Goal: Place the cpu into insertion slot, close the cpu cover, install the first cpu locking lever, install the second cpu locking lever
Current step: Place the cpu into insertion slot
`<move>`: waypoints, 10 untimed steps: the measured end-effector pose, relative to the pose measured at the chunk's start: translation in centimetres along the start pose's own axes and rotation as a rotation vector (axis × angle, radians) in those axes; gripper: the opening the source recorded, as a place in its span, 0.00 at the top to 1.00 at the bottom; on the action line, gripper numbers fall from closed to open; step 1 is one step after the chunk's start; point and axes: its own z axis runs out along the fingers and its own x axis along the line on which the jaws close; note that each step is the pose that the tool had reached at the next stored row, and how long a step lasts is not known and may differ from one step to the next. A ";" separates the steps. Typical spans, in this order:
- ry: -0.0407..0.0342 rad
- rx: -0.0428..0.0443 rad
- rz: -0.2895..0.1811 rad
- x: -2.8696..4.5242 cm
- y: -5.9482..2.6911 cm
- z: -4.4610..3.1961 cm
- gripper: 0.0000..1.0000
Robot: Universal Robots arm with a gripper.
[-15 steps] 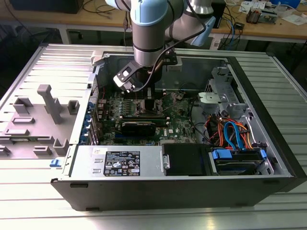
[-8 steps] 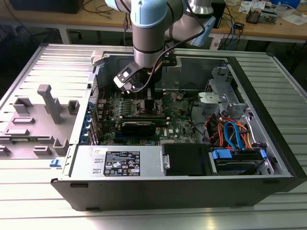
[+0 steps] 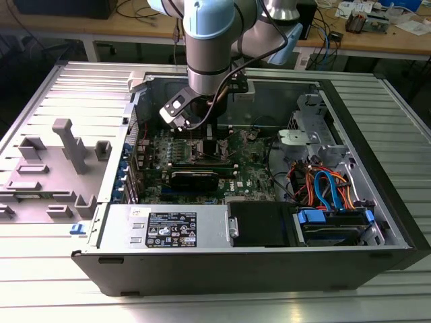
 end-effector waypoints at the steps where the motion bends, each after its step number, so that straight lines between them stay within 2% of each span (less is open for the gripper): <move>1: 0.0000 0.0000 0.000 0.00 0.00 0.00 0.46; 4: -0.0002 -0.0001 0.000 0.00 0.00 0.01 0.46; 7: -0.0055 -0.0004 0.000 0.01 0.00 0.05 0.46; 8: -0.0108 -0.0005 0.000 0.04 -0.01 0.05 0.46; 10: -0.0286 -0.0003 -0.001 0.18 0.00 0.06 0.46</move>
